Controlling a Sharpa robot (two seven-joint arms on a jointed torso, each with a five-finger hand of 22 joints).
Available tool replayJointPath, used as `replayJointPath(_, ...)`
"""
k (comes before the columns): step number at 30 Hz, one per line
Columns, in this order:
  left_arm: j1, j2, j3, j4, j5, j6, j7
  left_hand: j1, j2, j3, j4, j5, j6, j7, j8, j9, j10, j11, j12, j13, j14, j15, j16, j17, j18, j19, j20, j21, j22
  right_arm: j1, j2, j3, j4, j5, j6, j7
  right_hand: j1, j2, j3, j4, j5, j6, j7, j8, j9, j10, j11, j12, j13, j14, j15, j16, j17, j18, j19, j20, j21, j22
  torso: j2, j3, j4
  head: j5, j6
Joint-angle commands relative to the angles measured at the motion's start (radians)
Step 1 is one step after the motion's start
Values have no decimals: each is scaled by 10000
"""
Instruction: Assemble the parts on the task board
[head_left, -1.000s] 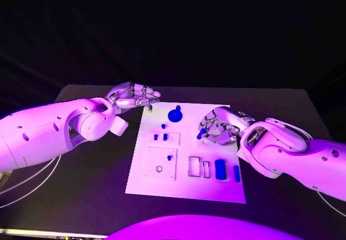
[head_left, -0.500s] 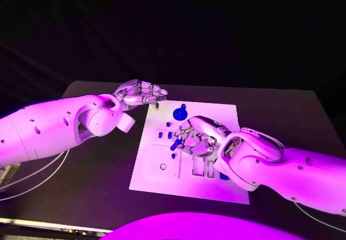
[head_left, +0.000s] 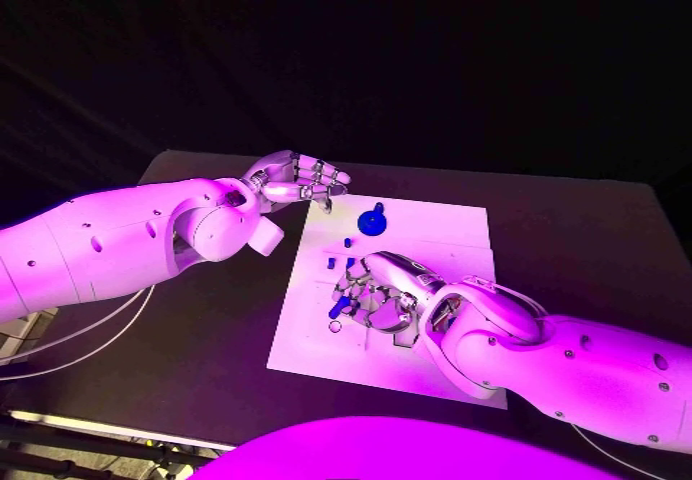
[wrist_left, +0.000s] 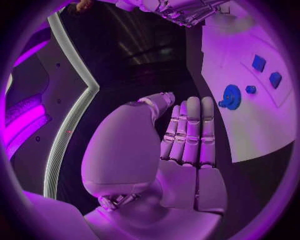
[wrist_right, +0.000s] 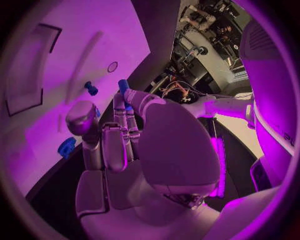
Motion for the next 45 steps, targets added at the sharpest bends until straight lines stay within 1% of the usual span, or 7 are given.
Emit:
replayJointPath(1, 3, 25, 7, 31, 41, 167, 74, -55, 20, -40, -13, 47, -67, -32, 0, -1, -61, -10, 43, -14, -36, 47, -46, -9, 134, 9, 26, -69, -14, -92, 90, -23, -118, -495, 223, 112, -109, -20, 33, -17, 44, -4, 39, 131, 437, -56, 5, -42, 9, 338, -26, 16, -7, -32, -4, -28, -29, 587, 1, 15, -5, 59, -30)
replayJointPath(6, 3, 28, 7, 31, 41, 173, 64, -55, 20, -40, -13, 47, -67, -32, 0, -1, -61, -10, 43, -14, -36, 47, -46, -9, 134, 9, 26, -69, -14, -167, 157, -55, -225, -762, 368, -18, -109, -20, 33, -17, 44, -4, 39, 131, 437, -56, 5, -42, 9, 338, -26, 16, -7, -32, -4, -28, -29, 587, 3, 14, -12, 84, -47)
replayJointPath(17, 3, 37, 7, 27, 41, 184, 53, -55, 20, -40, -13, 47, -67, -32, 0, -1, -61, -10, 43, -14, -36, 47, -46, -9, 134, 9, 26, -69, -14, -212, 246, -102, -319, -1289, 625, -293, -123, -26, 36, -31, 44, -13, 41, 139, 450, -58, 7, -47, 14, 340, -23, 21, 4, -36, 2, -26, -10, 597, -1, 22, -16, 112, -90)
replayJointPath(26, 3, 29, 7, 27, 41, 190, 39, -31, 28, -44, -17, 47, -79, -26, 6, -1, -79, -5, 62, -18, -42, 49, -50, -20, 133, 27, 23, -83, -25, -227, 300, -121, -322, -1845, 836, -623, -128, -37, 44, -56, 58, -24, 42, 147, 464, -61, 8, -52, 19, 337, -22, 15, -10, -38, 5, -24, 1, 604, 2, 12, -13, 97, -99)
replayJointPath(38, 3, 19, 7, 33, 41, 203, 22, -31, 28, -44, -17, 47, -79, -26, 6, -1, -79, -5, 62, -18, -42, 49, -50, -20, 133, 27, 23, -83, -25, -244, 446, -152, -249, -2663, 992, -968, -146, -53, 46, -72, 63, -36, 45, 154, 477, -65, 11, -58, 23, 338, -19, 19, -2, -40, 9, -23, 14, 613, 2, 12, -4, 89, -100)
replayJointPath(43, 3, 18, 7, 35, 41, 214, 13, -31, 28, -44, -17, 47, -79, -26, 6, -1, -79, -5, 62, -18, -42, 49, -50, -20, 133, 27, 23, -83, -25, -248, 516, -162, -208, -2838, 1074, -1022, -190, -108, 47, -109, 76, -74, 54, 159, 500, -87, 20, -77, 33, 325, -13, -4, -46, -25, -22, -18, -80, 594, -1, 12, -6, 87, -97)
replayJointPath(45, 4, 18, 7, 37, 41, 219, 9, -31, 28, -44, -17, 47, -79, -26, 6, -1, -79, -5, 62, -18, -42, 49, -50, -20, 133, 27, 23, -83, -25, -250, 560, -171, -199, -2899, 1112, -1028, -290, -185, 46, -127, 80, -164, 80, 135, 515, -138, 44, -112, 45, 311, 6, -28, -86, -14, -56, -6, -175, 579, 0, 12, -8, 80, -104)
